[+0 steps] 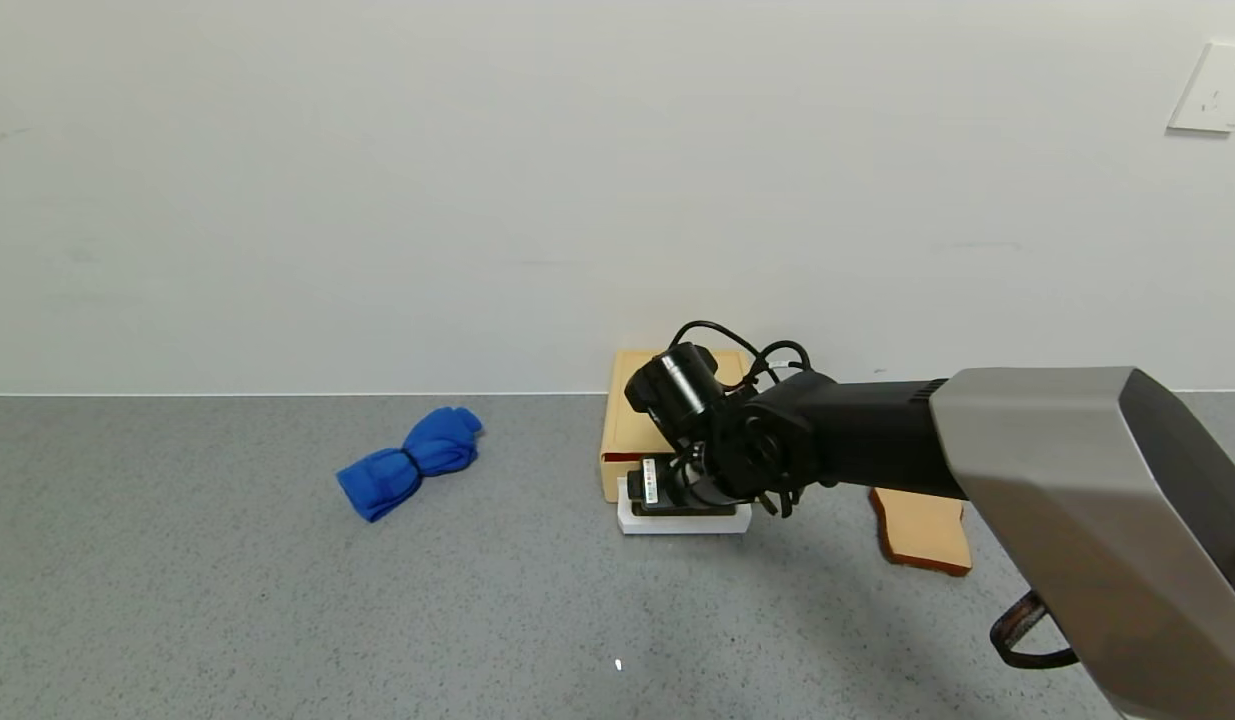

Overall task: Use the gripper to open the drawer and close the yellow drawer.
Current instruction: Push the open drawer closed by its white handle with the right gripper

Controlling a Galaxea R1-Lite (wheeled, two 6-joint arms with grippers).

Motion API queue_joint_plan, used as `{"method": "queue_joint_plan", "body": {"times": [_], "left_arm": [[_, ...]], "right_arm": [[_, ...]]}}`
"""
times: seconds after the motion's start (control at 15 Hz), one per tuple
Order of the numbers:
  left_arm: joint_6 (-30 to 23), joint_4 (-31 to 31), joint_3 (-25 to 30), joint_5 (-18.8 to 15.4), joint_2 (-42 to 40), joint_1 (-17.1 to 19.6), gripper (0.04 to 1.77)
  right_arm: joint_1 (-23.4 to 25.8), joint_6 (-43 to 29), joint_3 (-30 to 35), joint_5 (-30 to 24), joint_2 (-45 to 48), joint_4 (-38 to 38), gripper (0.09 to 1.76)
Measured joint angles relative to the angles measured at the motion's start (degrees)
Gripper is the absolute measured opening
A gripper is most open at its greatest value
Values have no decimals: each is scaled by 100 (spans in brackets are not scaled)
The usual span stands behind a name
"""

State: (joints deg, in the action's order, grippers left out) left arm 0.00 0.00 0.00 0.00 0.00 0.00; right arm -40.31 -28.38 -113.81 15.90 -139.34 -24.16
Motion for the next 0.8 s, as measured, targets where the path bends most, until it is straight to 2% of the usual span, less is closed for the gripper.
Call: {"method": "queue_joint_plan", "body": {"times": [0.27, 0.8], "left_arm": [[0, 0, 0, 0, -2, 0, 172], [0, 0, 0, -2, -2, 0, 172]], "right_arm": [[68, 162, 0, 149, -94, 305, 171], [62, 226, 0, 140, -93, 286, 171]]}}
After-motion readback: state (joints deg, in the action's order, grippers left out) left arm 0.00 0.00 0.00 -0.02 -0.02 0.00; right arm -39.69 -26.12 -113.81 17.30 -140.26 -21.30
